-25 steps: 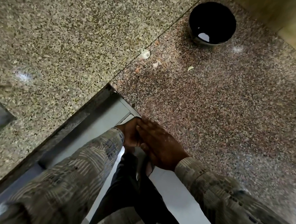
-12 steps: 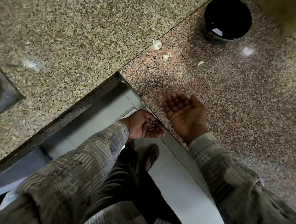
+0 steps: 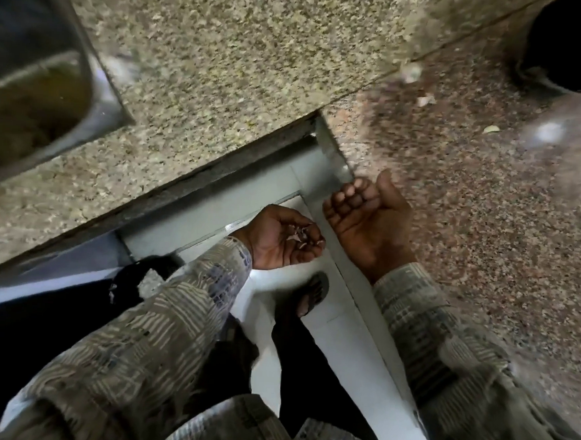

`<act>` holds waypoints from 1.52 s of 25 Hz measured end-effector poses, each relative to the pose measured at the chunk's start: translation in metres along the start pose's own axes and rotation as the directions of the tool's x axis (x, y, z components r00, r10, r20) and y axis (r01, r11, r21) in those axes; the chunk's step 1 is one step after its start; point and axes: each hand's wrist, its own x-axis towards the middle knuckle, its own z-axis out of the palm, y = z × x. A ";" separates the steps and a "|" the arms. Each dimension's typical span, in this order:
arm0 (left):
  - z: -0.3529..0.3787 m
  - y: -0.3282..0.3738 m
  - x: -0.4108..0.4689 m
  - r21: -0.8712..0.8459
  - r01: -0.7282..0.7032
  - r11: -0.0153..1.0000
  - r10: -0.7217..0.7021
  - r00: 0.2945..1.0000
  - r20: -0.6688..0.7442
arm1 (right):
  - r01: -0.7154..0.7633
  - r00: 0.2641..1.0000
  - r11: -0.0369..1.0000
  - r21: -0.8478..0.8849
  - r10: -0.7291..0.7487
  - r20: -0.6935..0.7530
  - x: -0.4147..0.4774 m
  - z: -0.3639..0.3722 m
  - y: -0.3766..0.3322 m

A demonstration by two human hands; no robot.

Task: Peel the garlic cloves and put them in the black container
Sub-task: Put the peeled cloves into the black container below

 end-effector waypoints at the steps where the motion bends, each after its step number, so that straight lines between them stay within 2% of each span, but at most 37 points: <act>1: -0.015 -0.003 -0.013 -0.028 -0.029 0.999 0.029 1.000 -0.011 | -0.031 0.999 0.999 -0.045 0.031 0.006 0.004 0.009 0.017; 8: -0.141 -0.045 -0.113 -0.236 -0.269 0.934 0.237 0.959 -0.155 | -0.250 0.965 0.937 -0.243 0.263 0.022 0.030 0.072 0.166; 11: -0.215 -0.080 -0.148 -0.363 -0.379 0.851 0.297 0.918 -0.263 | -0.351 0.920 0.872 -0.343 0.388 0.046 0.047 0.088 0.252; 17: -0.370 -0.157 -0.155 -0.546 -0.599 0.586 0.303 0.786 -0.538 | -0.414 0.831 0.660 -0.627 0.555 0.034 0.105 0.075 0.424; 20: -0.448 -0.191 -0.136 -0.562 -0.687 0.461 0.272 0.712 -0.648 | -0.414 0.799 0.502 -0.759 0.600 -0.039 0.144 0.047 0.516; 22: -0.497 -0.214 -0.116 -0.586 -0.718 0.376 0.239 0.686 -0.687 | -0.400 0.764 0.388 -0.830 0.642 -0.068 0.165 0.026 0.571; 24: -0.537 -0.228 -0.095 -0.597 -0.748 0.291 0.205 0.658 -0.724 | -0.329 0.740 0.298 -0.896 0.671 -0.049 0.181 0.010 0.616; 27: -0.589 -0.238 -0.066 -0.585 -0.794 0.162 0.122 0.605 -0.787 | -0.213 0.764 0.176 -0.961 0.643 -0.052 0.210 -0.025 0.677; 30: -0.630 -0.246 -0.050 -0.579 -0.815 0.029 0.073 0.580 -0.812 | -0.140 0.788 0.035 -0.989 0.610 -0.090 0.246 -0.064 0.732; 32: -0.647 -0.251 -0.046 -0.602 -0.798 -0.002 0.047 0.602 -0.797 | -0.112 0.800 -0.050 -0.992 0.588 -0.120 0.260 -0.079 0.750; 33: -0.654 -0.254 -0.044 -0.621 -0.784 0.003 0.046 0.620 -0.783 | -0.070 0.805 -0.062 -0.996 0.585 -0.093 0.260 -0.082 0.756; 34: -0.658 -0.257 -0.045 -0.632 -0.775 -0.018 0.069 0.630 -0.774 | 0.034 0.805 -0.062 -0.997 0.593 -0.010 0.254 -0.083 0.761; 35: -0.664 -0.261 -0.044 -0.637 -0.770 -0.032 0.095 0.632 -0.769 | 0.212 0.770 -0.059 -0.975 0.625 0.130 0.251 -0.086 0.764; 36: -0.666 -0.263 -0.044 -0.630 -0.775 -0.048 0.114 0.623 -0.774 | 0.423 0.670 -0.075 -0.903 0.697 0.256 0.246 -0.090 0.765; 37: -0.672 -0.266 -0.041 -0.616 -0.787 -0.048 0.124 0.607 -0.785 | 0.632 0.511 -0.087 -0.770 0.794 0.330 0.247 -0.101 0.766; 38: -0.675 -0.266 -0.042 -0.605 -0.794 -0.061 0.134 0.594 -0.793 | 0.780 0.386 -0.116 -0.615 0.862 0.327 0.258 -0.112 0.769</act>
